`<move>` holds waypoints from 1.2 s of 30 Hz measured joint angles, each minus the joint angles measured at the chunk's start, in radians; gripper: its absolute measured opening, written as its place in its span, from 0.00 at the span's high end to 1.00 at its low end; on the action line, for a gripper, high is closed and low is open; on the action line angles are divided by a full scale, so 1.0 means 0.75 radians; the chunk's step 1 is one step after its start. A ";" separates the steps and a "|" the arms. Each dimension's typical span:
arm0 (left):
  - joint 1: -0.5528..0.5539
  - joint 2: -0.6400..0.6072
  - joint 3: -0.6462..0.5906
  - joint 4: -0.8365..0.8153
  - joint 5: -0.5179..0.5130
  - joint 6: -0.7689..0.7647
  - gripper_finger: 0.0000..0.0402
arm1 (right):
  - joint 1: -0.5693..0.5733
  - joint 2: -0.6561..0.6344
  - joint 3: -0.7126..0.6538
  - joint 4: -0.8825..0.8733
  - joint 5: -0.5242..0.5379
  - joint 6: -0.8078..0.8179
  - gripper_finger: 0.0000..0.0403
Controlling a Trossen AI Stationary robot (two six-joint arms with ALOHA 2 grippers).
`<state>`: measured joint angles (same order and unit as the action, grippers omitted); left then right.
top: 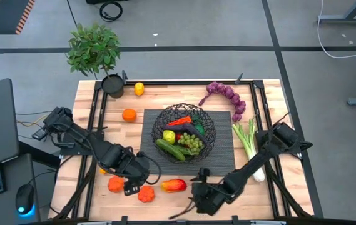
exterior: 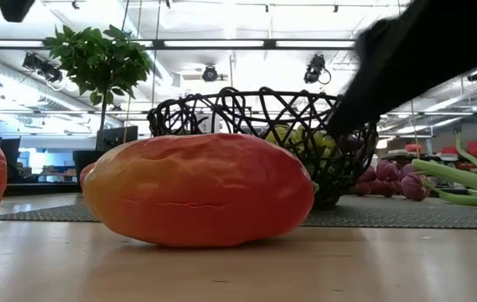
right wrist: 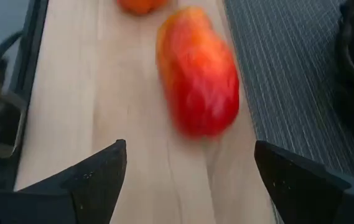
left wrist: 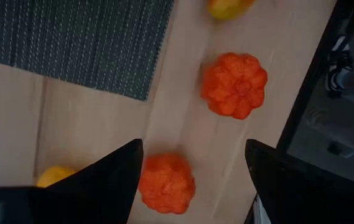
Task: Build produce basket
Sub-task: Put the orange mango into the black basket
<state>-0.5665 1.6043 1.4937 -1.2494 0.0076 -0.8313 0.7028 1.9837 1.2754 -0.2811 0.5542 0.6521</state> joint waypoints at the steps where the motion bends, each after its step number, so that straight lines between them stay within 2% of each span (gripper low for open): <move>1: -0.009 0.000 0.000 0.002 0.000 -0.010 0.28 | -0.015 0.016 0.000 0.041 -0.003 -0.028 0.11; 6: -0.040 -0.007 0.000 0.004 -0.001 -0.102 0.28 | -0.076 0.062 0.000 0.094 -0.020 -0.070 0.12; 10: -0.071 -0.022 0.001 0.004 -0.002 -0.143 0.28 | -0.112 0.061 0.000 0.103 0.019 -0.097 0.12; 15: -0.083 -0.022 0.001 0.003 -0.004 -0.165 0.28 | -0.138 0.099 0.001 0.269 -0.046 -0.179 0.12; 19: -0.086 -0.022 0.001 0.002 -0.004 -0.169 0.28 | -0.139 0.151 0.000 0.354 -0.088 -0.160 0.12; 27: -0.085 -0.022 0.001 0.002 -0.004 -0.168 0.28 | -0.137 0.175 0.000 0.356 -0.091 -0.078 0.13; 31: -0.086 -0.022 0.001 0.001 -0.003 -0.167 0.28 | -0.137 0.177 0.000 0.357 -0.102 -0.056 0.18; 36: -0.086 -0.022 0.001 -0.001 -0.003 -0.161 0.28 | -0.118 0.159 0.023 0.332 -0.120 -0.058 0.34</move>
<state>-0.6308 1.5879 1.4940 -1.2500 0.0051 -0.9520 0.6140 2.1027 1.2925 -0.0317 0.4646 0.6084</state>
